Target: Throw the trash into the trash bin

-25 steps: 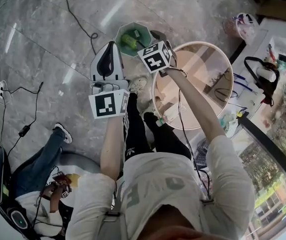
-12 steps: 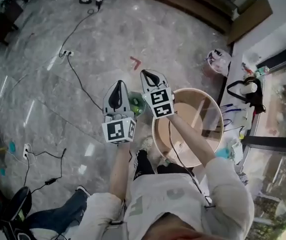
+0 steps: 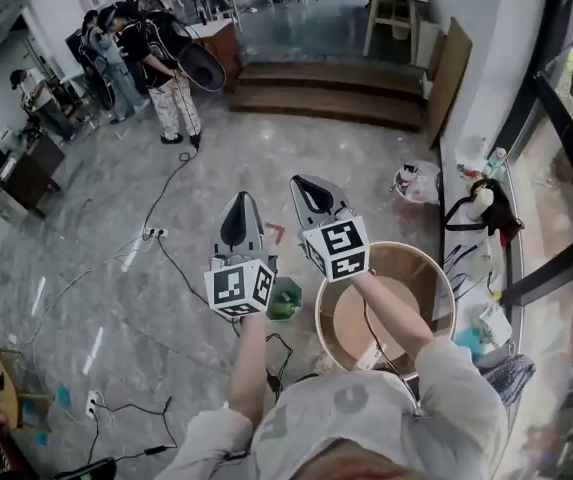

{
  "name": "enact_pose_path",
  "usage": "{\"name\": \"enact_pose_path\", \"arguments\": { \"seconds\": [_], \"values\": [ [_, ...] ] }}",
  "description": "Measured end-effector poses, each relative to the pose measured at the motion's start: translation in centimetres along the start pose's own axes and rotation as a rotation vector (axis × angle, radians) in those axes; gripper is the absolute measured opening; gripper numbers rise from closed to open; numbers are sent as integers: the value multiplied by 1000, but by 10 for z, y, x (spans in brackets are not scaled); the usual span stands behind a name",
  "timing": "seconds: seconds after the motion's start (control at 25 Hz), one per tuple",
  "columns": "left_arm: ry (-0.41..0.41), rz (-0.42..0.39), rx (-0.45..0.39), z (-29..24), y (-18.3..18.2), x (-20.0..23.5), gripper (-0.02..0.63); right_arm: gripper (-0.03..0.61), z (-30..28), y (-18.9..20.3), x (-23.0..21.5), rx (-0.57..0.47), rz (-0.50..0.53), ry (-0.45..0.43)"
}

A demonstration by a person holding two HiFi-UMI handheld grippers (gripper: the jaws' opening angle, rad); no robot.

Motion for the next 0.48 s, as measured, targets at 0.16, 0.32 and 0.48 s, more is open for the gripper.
{"name": "enact_pose_path", "arguments": {
  "seconds": [0.16, 0.32, 0.48],
  "values": [
    [47, 3, -30, -8, -23, -21, 12, 15, 19, -27, -10, -47, 12, 23],
    [78, 5, -27, -9, -30, -33, 12, 14, 29, -42, -13, -76, 16, 34],
    [108, 6, -33, -9, -33, -46, 12, 14, 35, -48, -14, -89, 24, 36]
  ]
}}
Point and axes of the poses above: the fingertips, and each gripper's own axes: z backward along the fingers, x to its left, y out of its underside, the point moved 5 cm from there along z, backward along the fingers, and after that the axes turned 13 degrees about -x, right-handed, at the moved point
